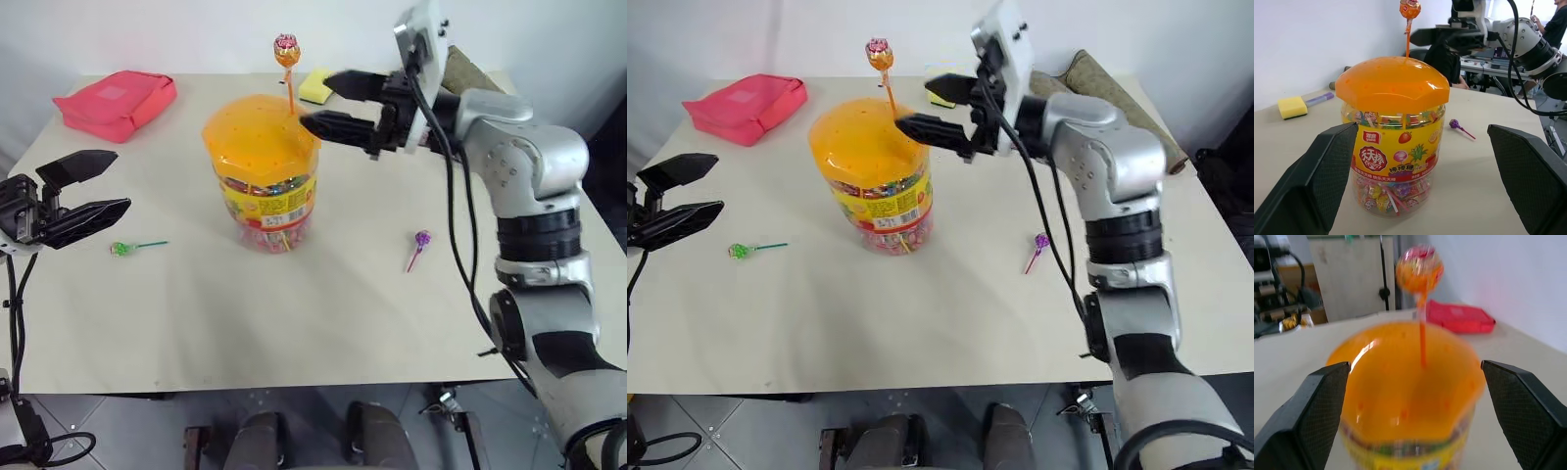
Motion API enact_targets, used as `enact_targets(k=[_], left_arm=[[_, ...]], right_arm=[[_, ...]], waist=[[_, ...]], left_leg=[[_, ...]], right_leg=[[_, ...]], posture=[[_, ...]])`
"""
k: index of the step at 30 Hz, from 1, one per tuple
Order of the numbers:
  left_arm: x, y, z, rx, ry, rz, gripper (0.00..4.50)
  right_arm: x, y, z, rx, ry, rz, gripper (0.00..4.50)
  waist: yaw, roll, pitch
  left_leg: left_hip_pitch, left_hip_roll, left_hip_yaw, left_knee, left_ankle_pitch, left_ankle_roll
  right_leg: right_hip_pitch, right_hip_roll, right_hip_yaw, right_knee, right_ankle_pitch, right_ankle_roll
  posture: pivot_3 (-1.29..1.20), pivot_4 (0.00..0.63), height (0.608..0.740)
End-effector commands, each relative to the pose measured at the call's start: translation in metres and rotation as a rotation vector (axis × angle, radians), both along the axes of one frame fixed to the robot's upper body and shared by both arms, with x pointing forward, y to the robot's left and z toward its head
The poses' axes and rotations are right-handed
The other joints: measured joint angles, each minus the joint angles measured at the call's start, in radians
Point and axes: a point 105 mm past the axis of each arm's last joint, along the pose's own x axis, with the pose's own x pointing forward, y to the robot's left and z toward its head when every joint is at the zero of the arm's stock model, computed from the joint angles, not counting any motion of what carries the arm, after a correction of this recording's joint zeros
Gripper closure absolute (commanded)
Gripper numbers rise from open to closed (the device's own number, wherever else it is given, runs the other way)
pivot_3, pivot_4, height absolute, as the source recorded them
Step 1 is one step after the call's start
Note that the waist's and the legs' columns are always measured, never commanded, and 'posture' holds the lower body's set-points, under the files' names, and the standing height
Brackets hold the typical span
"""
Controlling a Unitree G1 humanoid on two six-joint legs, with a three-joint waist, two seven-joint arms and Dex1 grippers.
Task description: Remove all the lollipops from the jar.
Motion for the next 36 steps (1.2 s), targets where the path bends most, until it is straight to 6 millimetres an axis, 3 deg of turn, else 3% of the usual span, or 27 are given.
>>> enact_targets(k=[1,6,9,20,27,31,33,36], left_arm=[[-0.01,0.003,0.012,0.019,-0.057,0.022,0.0],[-0.013,0.004,0.011,0.018,-0.06,0.039,0.0],[-0.014,0.004,0.011,0.016,-0.063,0.043,0.0],[-0.014,0.003,0.011,0.009,-0.066,0.047,0.0],[-0.013,0.002,0.012,0.009,-0.074,0.033,0.0],[-0.014,0.002,0.014,0.014,-0.086,0.022,0.0],[-0.015,0.001,0.016,0.014,-0.091,0.014,0.0],[-0.017,0.001,0.017,0.01,-0.092,-0.004,0.0]], right_arm=[[-0.001,0.006,0.019,0.047,-0.063,0.036,0.03],[0.001,0.028,0.021,0.048,-0.071,0.09,0.03],[0.001,0.034,0.027,0.066,-0.078,0.107,0.65],[-0.004,0.04,0.04,0.051,-0.14,0.123,4.47],[-0.011,0.033,0.078,0.118,-0.221,0.08,4.49],[-0.005,0.015,0.098,0.151,-0.241,-0.038,4.49],[0.002,0.001,0.097,0.128,-0.23,-0.115,4.49],[0.009,-0.021,0.079,0.034,-0.204,-0.19,4.49]], waist=[[-0.003,0.0,0.0],[-0.014,0.0,0.0],[-0.016,0.0,0.0],[-0.016,0.0,0.0],[-0.017,0.0,0.0],[-0.017,0.0,0.0],[-0.012,0.0,0.0],[-0.008,0.0,0.0]], left_leg=[[0.0,0.0,0.0,0.0,0.0,0.0],[0.0,0.0,-0.001,-0.001,0.0,0.0],[0.0,0.0,-0.001,-0.001,0.0,0.0],[0.0,0.0,-0.001,-0.002,0.0,0.0],[0.0,0.0,-0.001,-0.002,0.0,0.0],[0.0,0.0,-0.001,-0.002,0.0,0.0],[0.0,0.0,-0.001,-0.002,0.0,0.0],[-0.001,0.0,-0.001,-0.002,0.0,0.0]], right_leg=[[0.0,0.0,0.0,0.0,0.0,0.0],[0.0,0.0,0.0,0.0,0.0,0.0],[-0.001,0.0,0.0,0.001,0.0,0.0],[-0.001,0.0,0.0,0.001,0.0,0.0],[-0.002,0.0,0.0,0.001,0.0,0.0],[-0.002,0.0,0.001,0.002,0.0,0.0],[-0.002,0.0,0.001,0.002,0.0,0.0],[-0.002,0.0,0.001,0.002,0.0,0.0]], posture=[[0.0,0.15,0.74],[0.0,0.15,0.74],[0.0,0.15,0.74],[0.0,0.15,0.74],[0.0,0.15,0.74],[0.0,0.15,0.74],[0.0,0.15,0.74],[0.0,0.15,0.74]])
